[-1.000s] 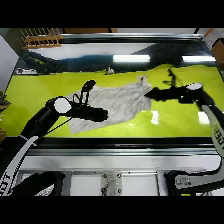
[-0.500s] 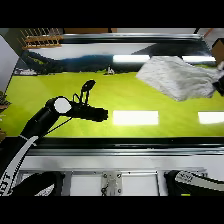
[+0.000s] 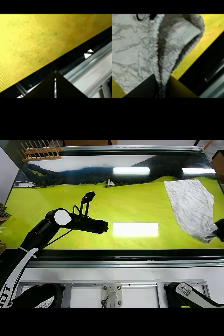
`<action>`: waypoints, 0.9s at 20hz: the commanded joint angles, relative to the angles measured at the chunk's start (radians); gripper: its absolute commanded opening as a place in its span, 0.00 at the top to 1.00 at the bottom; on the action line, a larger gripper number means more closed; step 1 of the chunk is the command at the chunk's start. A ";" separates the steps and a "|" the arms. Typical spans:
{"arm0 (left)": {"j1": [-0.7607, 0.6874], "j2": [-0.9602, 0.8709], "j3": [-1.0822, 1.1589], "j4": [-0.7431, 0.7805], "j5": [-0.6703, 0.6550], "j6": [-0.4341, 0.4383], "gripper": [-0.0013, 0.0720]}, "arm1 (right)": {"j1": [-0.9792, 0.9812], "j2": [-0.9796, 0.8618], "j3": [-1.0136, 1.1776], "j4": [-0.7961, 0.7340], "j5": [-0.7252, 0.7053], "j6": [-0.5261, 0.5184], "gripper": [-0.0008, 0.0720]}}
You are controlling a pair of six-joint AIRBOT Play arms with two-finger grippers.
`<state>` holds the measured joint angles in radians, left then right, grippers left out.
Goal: Fold the clothes and pants, and hang the long-sleeved shirts on hangers.
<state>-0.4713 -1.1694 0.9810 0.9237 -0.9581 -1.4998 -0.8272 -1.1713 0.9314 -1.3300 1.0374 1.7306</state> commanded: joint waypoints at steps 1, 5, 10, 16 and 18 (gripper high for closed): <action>0.000 0.000 0.000 0.000 -0.003 0.000 0.97 | 0.002 0.080 -0.144 -0.050 0.022 0.050 0.96; 0.000 0.000 0.000 0.000 -0.003 0.000 0.97 | 0.002 0.145 -0.192 -0.073 0.050 0.047 0.95; 0.000 0.000 0.000 0.000 -0.003 0.000 0.97 | 0.000 0.218 -0.174 -0.082 0.070 -0.009 0.10; 0.000 0.000 0.000 0.000 -0.009 0.000 0.97 | 0.076 0.337 0.038 0.084 0.058 -0.363 0.10; 0.000 0.000 0.000 -0.001 -0.008 0.000 0.97 | 0.195 0.383 0.042 0.237 0.038 -0.427 0.10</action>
<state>-0.4709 -1.1694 0.9810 0.9237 -0.9653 -1.4998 -0.7403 -0.8486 0.9295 -1.2781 1.0943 1.4601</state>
